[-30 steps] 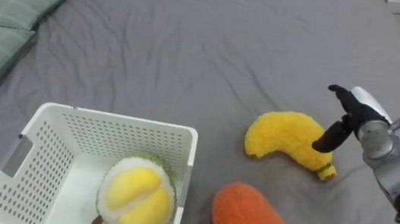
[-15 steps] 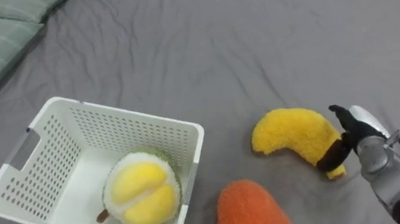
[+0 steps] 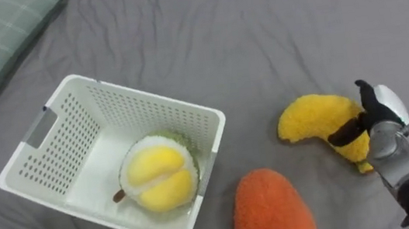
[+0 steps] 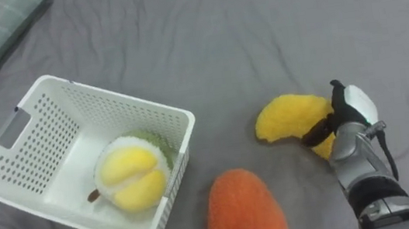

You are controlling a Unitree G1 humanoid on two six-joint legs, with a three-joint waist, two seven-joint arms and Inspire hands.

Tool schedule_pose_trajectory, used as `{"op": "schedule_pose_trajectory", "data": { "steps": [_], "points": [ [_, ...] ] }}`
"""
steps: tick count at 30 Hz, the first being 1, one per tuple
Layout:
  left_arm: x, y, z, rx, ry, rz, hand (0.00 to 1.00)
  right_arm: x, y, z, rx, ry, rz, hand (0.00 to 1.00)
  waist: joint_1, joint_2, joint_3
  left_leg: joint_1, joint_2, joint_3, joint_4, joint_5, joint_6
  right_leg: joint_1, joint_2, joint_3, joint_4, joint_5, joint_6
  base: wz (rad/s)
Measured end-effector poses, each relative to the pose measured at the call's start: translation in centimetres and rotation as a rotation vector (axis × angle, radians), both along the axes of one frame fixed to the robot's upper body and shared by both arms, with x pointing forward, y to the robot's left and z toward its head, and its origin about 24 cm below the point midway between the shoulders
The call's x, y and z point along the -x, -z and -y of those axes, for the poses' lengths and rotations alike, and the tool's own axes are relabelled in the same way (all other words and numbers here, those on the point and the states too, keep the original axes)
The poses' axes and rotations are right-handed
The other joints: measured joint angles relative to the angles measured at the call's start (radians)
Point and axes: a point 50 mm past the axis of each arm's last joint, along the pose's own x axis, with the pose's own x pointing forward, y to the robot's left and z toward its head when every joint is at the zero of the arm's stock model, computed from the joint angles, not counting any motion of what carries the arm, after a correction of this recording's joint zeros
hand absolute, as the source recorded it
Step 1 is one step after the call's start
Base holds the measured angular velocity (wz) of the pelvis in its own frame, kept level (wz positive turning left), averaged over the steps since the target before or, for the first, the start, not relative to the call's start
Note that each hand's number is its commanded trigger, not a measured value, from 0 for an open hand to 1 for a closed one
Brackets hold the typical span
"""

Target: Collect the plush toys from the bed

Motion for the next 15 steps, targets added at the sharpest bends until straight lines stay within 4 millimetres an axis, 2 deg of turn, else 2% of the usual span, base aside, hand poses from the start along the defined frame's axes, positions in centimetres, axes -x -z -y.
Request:
{"op": "schedule_pose_trajectory", "data": {
  "steps": [1,5,11,15],
  "points": [
    [-0.6,0.0,0.2,0.001,0.016,0.011,0.00,-0.3,-0.3,0.0,0.007,0.003,0.020,0.00,0.003,0.001,0.0060,-0.016,0.000,-0.004,0.004,0.000,-0.001,-0.013,0.000,-0.004,0.000,0.001,-0.001,0.09],
    [-2.9,-0.4,0.3,0.004,0.038,0.088,0.00,-0.5,-0.6,-0.1,0.014,0.001,0.049,0.00,0.011,0.001,0.0074,-0.052,0.000,-0.010,0.009,0.002,-0.001,-0.044,0.002,-0.006,-0.002,0.002,-0.003,0.04],
    [-4.0,-0.6,0.4,0.007,0.050,0.121,0.00,-0.3,-0.9,0.8,0.031,0.015,0.050,0.00,0.016,-0.002,0.0097,-0.084,-0.001,-0.013,0.008,0.002,-0.002,-0.077,0.002,-0.006,-0.002,0.002,-0.003,0.00],
    [-3.9,-0.6,0.4,0.009,0.048,0.111,0.00,0.1,-0.5,1.3,0.033,0.031,0.023,0.00,0.021,-0.006,0.0133,-0.087,0.000,-0.013,0.001,0.003,-0.002,-0.086,0.001,-0.006,-0.001,0.002,-0.003,-0.03]
  ]
}}
